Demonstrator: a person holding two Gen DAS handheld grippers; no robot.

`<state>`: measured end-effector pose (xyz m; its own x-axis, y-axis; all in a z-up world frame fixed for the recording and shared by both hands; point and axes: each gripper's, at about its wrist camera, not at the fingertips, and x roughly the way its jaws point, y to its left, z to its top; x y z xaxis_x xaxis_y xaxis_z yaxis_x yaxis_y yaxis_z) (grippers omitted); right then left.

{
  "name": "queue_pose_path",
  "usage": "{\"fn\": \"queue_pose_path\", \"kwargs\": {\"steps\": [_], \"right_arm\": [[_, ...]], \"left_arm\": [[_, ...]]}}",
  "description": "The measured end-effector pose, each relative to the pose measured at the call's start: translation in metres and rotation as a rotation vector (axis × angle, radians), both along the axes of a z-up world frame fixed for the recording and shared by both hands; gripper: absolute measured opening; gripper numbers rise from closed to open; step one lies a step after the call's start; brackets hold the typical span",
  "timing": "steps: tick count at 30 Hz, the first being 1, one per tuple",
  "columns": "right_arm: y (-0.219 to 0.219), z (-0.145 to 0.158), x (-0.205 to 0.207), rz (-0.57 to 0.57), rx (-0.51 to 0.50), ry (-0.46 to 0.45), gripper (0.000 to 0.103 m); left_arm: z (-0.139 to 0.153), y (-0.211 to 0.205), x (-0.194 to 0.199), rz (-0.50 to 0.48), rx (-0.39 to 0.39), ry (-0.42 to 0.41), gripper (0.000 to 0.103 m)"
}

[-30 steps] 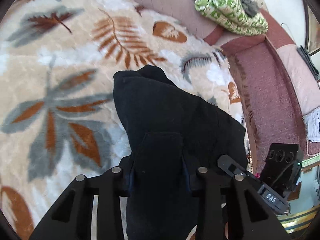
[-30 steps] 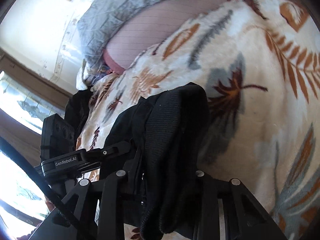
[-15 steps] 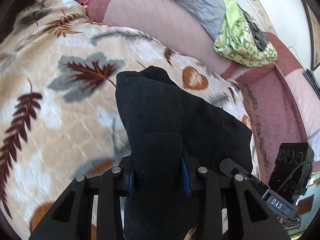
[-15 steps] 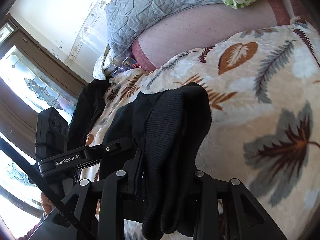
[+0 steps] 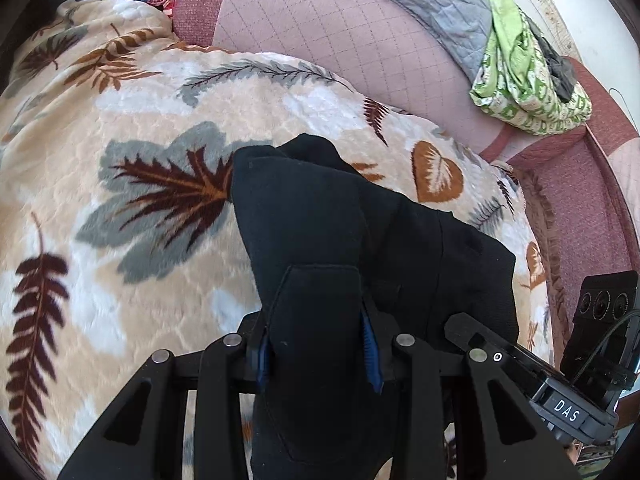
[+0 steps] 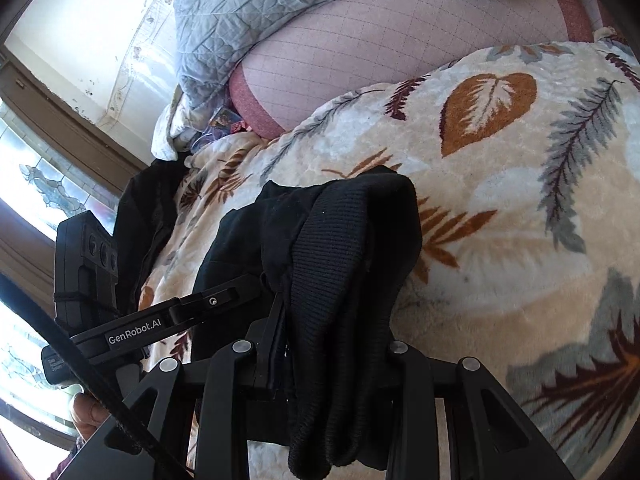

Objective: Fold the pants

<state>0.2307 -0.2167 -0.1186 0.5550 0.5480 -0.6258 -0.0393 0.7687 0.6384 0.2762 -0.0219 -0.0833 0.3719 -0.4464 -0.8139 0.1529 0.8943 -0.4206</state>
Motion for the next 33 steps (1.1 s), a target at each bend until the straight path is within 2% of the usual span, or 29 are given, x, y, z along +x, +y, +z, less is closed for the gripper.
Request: {"fn": "queue_pose_path", "kwargs": {"steps": [5, 8, 9, 12, 15, 19, 20, 22, 25, 28, 33], "right_arm": [[-0.001, -0.008, 0.022, -0.013, -0.033, 0.008, 0.033], [-0.002, -0.017, 0.029, -0.023, -0.047, 0.024, 0.033], [-0.003, -0.022, 0.031, -0.028, -0.049, 0.034, 0.033], [-0.01, -0.038, 0.033, -0.052, -0.05, 0.073, 0.047], [-0.022, -0.044, 0.03, -0.078, 0.028, 0.087, 0.049], [-0.032, -0.014, 0.013, -0.132, -0.031, 0.009, 0.054], [-0.034, -0.003, 0.008, -0.145, -0.044, -0.026, 0.054], [-0.036, 0.013, 0.002, -0.145, -0.008, -0.071, 0.054], [-0.031, 0.019, 0.008, -0.093, 0.067, -0.07, 0.054], [-0.021, 0.007, 0.025, -0.054, 0.118, -0.022, 0.054], [-0.017, -0.029, 0.061, -0.09, 0.052, 0.082, 0.053]], "left_arm": [[-0.015, 0.0, 0.018, 0.007, 0.003, 0.022, 0.036], [-0.023, 0.005, 0.023, 0.018, -0.017, 0.04, 0.043], [-0.026, 0.008, 0.024, 0.024, -0.032, 0.047, 0.048], [-0.025, 0.018, 0.021, 0.042, -0.076, 0.071, 0.051], [-0.009, 0.028, 0.01, 0.054, -0.071, 0.036, 0.051], [0.018, 0.043, -0.018, 0.095, -0.055, -0.035, 0.051], [0.023, 0.045, -0.026, 0.095, -0.073, -0.05, 0.051], [0.026, 0.047, -0.041, 0.093, -0.113, -0.058, 0.051], [0.014, 0.041, -0.058, 0.082, -0.131, -0.037, 0.051], [-0.009, 0.034, -0.064, 0.084, -0.104, 0.003, 0.051], [-0.029, 0.039, -0.06, 0.102, -0.133, 0.059, 0.056]]}}
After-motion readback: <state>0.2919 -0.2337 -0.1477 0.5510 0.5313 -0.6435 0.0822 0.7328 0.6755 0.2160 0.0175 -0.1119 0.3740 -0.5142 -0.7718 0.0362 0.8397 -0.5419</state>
